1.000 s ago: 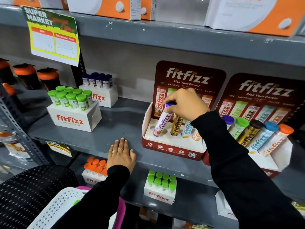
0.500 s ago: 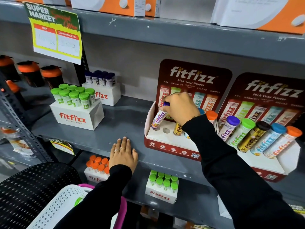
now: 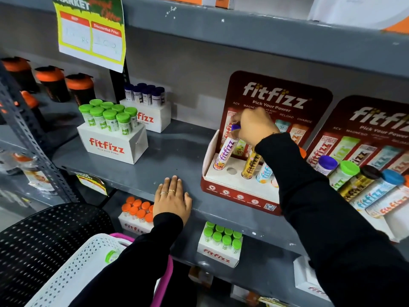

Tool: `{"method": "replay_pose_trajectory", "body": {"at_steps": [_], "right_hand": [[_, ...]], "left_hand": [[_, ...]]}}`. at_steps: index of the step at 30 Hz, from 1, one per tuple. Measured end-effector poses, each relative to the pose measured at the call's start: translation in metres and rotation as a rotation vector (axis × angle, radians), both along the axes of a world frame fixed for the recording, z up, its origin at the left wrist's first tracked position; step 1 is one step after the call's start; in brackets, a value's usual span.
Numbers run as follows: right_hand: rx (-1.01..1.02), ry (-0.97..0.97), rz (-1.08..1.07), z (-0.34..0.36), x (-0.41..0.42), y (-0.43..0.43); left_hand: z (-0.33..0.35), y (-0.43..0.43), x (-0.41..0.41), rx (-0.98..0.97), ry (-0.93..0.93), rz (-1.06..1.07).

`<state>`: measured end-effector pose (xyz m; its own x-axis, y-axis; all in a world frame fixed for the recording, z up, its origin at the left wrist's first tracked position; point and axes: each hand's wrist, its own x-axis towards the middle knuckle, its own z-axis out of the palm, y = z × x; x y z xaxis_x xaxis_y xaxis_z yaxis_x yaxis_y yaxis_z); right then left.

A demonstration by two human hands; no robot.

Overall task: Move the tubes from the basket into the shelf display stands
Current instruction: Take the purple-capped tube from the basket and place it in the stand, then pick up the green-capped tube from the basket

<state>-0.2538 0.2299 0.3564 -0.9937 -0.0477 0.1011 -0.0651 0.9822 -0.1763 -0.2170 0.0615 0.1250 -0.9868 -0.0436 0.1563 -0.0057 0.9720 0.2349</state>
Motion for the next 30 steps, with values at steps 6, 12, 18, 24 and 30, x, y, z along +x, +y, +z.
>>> {"method": "replay_pose_trajectory", "body": {"at_steps": [6, 12, 18, 24, 30], "right_hand": [[0.080, 0.051, 0.047, -0.004, -0.007, -0.005], [0.022, 0.133, 0.055, -0.021, -0.007, -0.021], [0.085, 0.194, 0.001, -0.030, 0.005, -0.027], [-0.077, 0.509, 0.173, -0.057, 0.039, -0.082], [-0.254, 0.092, 0.584, -0.163, 0.085, -0.184]], "left_hand": [[0.000, 0.000, 0.000, -0.010, -0.004, 0.000], [0.002, -0.001, 0.001, 0.018, -0.022, -0.011], [0.005, -0.005, -0.002, 0.001, -0.061, -0.055], [-0.018, -0.033, 0.051, 0.052, 0.100, -0.043], [-0.119, -0.067, 0.180, 0.214, -0.390, 0.303]]}}
